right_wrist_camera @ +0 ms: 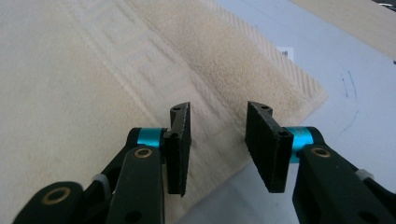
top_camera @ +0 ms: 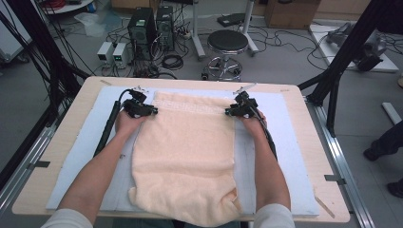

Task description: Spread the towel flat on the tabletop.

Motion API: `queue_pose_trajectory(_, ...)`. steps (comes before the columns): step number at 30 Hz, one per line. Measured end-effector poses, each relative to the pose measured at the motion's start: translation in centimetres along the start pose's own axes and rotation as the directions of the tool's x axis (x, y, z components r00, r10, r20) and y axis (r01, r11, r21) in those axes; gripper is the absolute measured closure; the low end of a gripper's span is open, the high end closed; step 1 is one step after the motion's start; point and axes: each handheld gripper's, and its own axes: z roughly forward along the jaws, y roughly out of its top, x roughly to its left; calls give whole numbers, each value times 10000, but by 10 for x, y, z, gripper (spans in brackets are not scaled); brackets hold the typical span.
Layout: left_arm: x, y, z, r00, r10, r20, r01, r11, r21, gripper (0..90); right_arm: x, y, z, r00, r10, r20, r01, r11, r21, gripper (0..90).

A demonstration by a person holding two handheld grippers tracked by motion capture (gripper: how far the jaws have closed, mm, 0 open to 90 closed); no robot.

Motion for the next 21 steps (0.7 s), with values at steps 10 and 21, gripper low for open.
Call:
queue_pose_trajectory(10,0,5,3,9988,-318,-360,317,9995,-43,844,-2,16,5,9985,-134,522,113,9992,391,860)
queue_pose_trajectory(21,-3,6,-14,9997,-187,-123,185,9998,-120,713,1,21,-10,9991,169,383,-176,9997,187,669)
